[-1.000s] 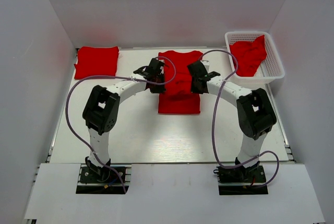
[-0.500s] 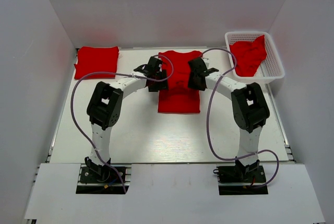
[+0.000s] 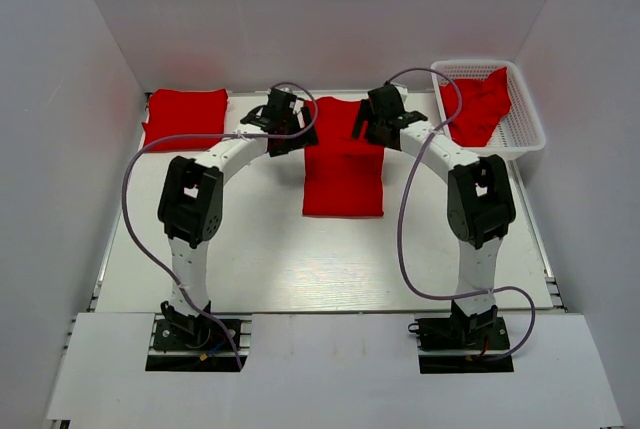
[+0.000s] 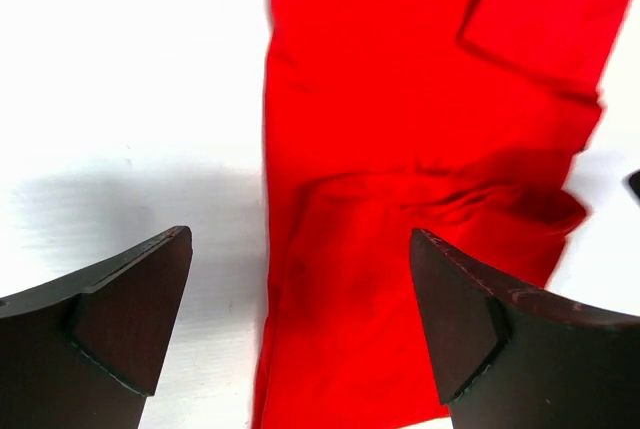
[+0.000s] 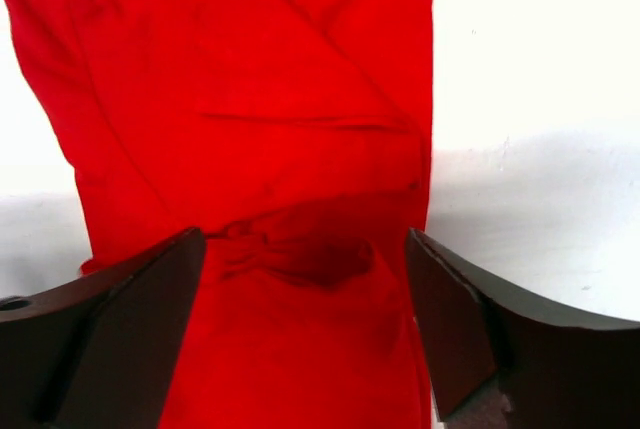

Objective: Fold and stack the t-shirts
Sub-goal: Fold the folded rectangular tshirt in 1/3 of the way

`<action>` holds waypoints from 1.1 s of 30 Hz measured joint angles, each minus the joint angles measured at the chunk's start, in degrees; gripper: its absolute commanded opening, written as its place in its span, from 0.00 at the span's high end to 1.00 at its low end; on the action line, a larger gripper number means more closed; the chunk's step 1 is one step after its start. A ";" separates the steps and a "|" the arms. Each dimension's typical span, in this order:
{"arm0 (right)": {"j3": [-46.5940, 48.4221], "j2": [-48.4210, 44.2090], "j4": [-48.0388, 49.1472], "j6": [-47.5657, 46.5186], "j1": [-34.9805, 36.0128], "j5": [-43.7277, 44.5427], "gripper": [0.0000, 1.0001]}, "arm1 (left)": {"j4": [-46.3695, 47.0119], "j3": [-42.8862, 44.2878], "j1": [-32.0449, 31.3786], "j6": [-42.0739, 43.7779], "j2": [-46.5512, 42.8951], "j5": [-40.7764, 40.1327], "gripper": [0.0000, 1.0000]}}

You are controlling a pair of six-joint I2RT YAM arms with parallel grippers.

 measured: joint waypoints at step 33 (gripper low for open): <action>-40.44 -30.71 0.57 -5.35 0.61 -11.17 0.10 | -0.85 -28.74 -7.26 11.72 -21.35 4.55 0.00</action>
